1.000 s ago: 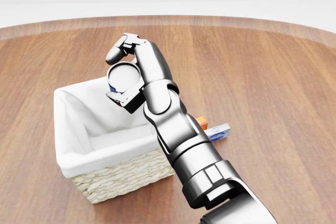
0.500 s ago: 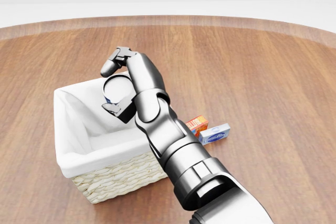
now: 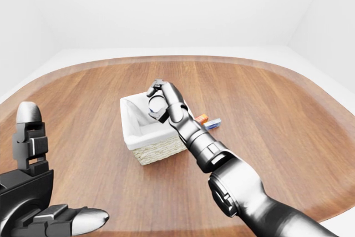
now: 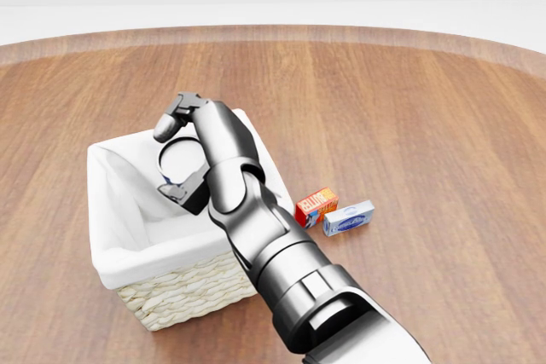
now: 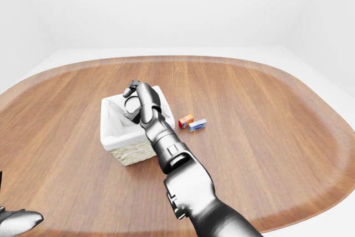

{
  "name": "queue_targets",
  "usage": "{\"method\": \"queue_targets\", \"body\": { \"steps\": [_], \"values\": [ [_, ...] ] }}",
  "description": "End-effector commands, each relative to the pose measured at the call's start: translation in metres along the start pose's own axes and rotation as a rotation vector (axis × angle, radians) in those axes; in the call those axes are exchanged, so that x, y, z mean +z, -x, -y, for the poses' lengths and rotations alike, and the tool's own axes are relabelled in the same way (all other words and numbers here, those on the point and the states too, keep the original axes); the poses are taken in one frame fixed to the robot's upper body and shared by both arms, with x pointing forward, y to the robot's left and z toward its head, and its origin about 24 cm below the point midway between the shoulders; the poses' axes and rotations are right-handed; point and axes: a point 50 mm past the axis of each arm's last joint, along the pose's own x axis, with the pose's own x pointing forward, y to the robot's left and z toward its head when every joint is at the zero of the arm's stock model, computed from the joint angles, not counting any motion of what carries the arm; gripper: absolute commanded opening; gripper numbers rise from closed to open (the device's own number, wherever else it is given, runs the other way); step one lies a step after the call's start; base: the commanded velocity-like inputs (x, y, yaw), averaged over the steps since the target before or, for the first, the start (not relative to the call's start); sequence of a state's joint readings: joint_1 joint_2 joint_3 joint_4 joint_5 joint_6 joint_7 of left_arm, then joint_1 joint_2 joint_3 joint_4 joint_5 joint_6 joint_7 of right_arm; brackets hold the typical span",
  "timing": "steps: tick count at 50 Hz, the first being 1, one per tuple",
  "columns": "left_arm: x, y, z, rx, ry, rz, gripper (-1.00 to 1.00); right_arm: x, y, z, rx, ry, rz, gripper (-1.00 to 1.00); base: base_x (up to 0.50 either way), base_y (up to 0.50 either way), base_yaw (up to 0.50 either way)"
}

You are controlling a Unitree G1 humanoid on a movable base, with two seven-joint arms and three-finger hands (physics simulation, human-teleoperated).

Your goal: Pick up the alphabet soup and put it in the basket.

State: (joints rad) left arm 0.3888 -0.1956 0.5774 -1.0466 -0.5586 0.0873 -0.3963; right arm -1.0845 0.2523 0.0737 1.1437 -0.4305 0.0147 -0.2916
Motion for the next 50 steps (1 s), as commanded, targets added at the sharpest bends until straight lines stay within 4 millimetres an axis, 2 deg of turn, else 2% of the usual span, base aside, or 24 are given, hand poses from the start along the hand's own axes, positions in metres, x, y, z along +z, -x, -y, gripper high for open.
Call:
{"method": "queue_targets", "body": {
  "steps": [1, 23, 50],
  "values": [
    [0.001, -0.0003, -0.0011, 0.003, 0.0, 0.008, 1.0, 0.0095, -0.0002, -0.0012, -0.013, -0.014, 0.027, -1.0, 0.0, 0.0, 0.0],
    [0.003, 0.0007, -0.0033, 0.006, 0.01, 0.008, 1.0, 0.0103, 0.0023, -0.0092, 0.001, 0.003, 0.031, -1.0, 0.0, 0.0, 0.0],
    [0.0038, 0.0012, -0.0042, 0.008, 0.008, 0.012, 1.0, 0.011, 0.0027, -0.0102, -0.001, 0.008, 0.032, -1.0, 0.0, 0.0, 0.0]
  ]
}}
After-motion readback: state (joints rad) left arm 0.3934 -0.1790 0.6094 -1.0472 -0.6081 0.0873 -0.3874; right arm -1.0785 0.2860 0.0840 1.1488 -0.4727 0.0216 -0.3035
